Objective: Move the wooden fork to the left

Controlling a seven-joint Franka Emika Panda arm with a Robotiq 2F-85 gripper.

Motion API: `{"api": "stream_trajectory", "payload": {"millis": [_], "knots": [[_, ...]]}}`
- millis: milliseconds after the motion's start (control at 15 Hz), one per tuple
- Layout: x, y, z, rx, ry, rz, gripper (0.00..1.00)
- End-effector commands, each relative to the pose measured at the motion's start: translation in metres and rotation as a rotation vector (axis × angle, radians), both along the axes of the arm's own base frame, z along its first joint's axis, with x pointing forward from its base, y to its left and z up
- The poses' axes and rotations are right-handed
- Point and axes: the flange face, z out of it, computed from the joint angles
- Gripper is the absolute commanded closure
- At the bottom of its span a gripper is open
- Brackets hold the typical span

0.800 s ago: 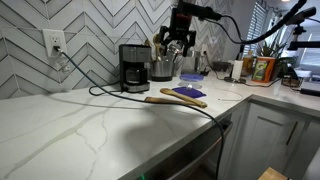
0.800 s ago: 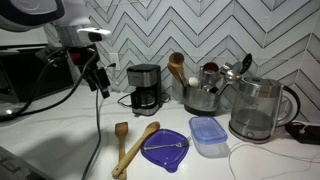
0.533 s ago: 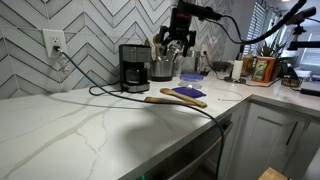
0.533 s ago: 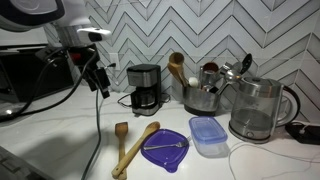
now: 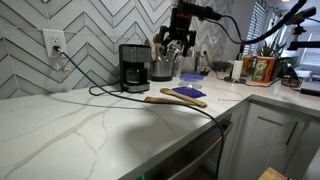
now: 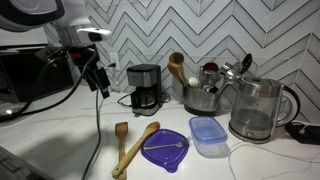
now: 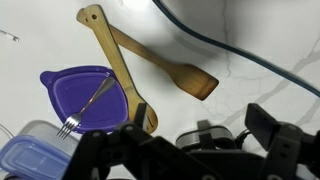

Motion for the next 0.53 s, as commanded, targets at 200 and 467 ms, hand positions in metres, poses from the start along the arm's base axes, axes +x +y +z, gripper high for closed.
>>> {"api": "stream_trajectory", "payload": {"millis": [200,467], "knots": [[-0.004,-0.007,-0.010,-0.043,0.037,0.038,0.00],[-0.015,-0.016,-0.030,-0.079,0.096,0.094,0.00]]}}
